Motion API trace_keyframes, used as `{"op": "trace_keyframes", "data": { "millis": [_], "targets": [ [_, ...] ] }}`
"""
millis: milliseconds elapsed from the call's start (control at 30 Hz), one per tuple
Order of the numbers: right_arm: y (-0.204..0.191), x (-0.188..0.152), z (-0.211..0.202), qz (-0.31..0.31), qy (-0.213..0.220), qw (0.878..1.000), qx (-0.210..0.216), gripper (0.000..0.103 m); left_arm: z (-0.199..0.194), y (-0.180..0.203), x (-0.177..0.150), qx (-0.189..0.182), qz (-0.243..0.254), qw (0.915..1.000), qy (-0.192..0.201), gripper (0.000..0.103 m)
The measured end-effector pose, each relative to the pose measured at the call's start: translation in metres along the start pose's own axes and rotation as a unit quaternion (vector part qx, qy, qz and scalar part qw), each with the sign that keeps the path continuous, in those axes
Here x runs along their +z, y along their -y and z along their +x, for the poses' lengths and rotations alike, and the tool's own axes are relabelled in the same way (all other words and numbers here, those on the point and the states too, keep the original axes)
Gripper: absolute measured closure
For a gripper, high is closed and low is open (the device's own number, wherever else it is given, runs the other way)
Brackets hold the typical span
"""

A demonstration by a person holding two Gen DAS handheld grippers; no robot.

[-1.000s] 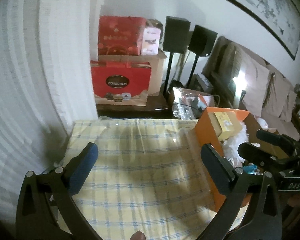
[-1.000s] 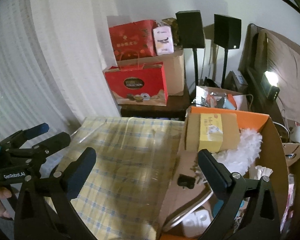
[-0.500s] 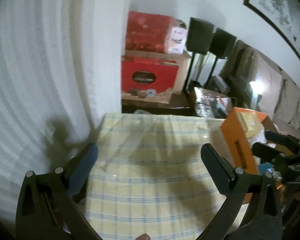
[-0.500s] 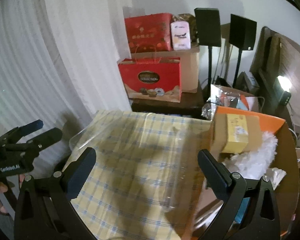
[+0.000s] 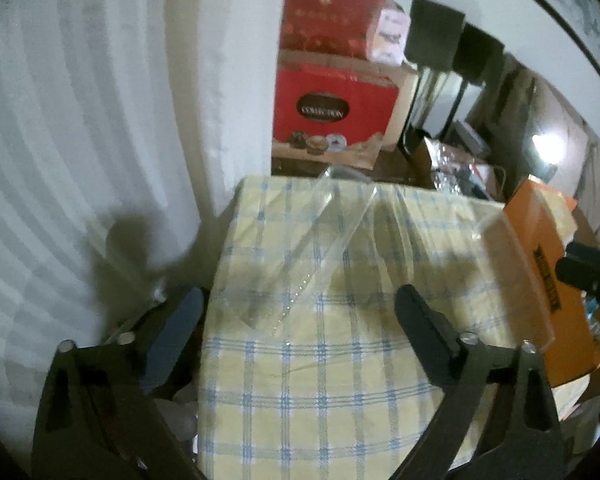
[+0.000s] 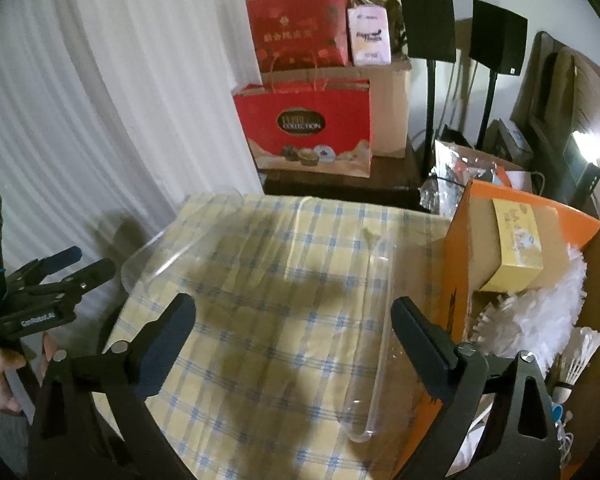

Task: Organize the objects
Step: 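Withdraw both tools and move them toward the clear plastic tray, then close the left tool on one clear tray while the right tool grasps another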

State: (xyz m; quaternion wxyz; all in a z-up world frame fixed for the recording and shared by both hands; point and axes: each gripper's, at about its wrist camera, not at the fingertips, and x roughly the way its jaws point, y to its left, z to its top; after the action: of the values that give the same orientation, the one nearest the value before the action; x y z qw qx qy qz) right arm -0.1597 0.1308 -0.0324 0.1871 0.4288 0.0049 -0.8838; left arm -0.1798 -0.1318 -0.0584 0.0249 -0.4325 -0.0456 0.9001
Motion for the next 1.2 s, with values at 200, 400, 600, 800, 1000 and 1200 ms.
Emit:
{"op": "trace_keyframes", "data": {
  "millis": [200,400,600,800,1000,1200],
  "targets": [
    [0.011,-0.001,0.015,-0.007,-0.022,0.999,-0.044,0.028,0.024,0.012,0.002,0.008,0.028,0.9995,-0.013,0.021],
    [0.021,-0.004,0.035,-0.010,-0.047,0.996,-0.072,0.041,0.045,0.016,0.008,0.016,0.038,0.9988,-0.025,0.029],
    [0.022,-0.008,0.054,-0.018,-0.065,0.993,-0.095,0.049,0.059,0.017,0.008,0.018,0.045,0.9983,-0.031,0.033],
    [0.016,-0.012,0.075,-0.050,-0.087,0.985,-0.142,0.056,0.070,0.017,0.006,0.021,0.051,0.9976,-0.041,0.047],
    [0.012,-0.014,0.090,-0.080,-0.098,0.974,-0.190,0.061,0.080,0.019,0.001,0.024,0.059,0.9962,-0.058,0.072],
    [0.009,-0.013,0.097,-0.122,-0.095,0.954,-0.257,0.094,0.083,0.018,-0.003,0.024,0.052,0.9960,-0.068,0.097]
  ]
}}
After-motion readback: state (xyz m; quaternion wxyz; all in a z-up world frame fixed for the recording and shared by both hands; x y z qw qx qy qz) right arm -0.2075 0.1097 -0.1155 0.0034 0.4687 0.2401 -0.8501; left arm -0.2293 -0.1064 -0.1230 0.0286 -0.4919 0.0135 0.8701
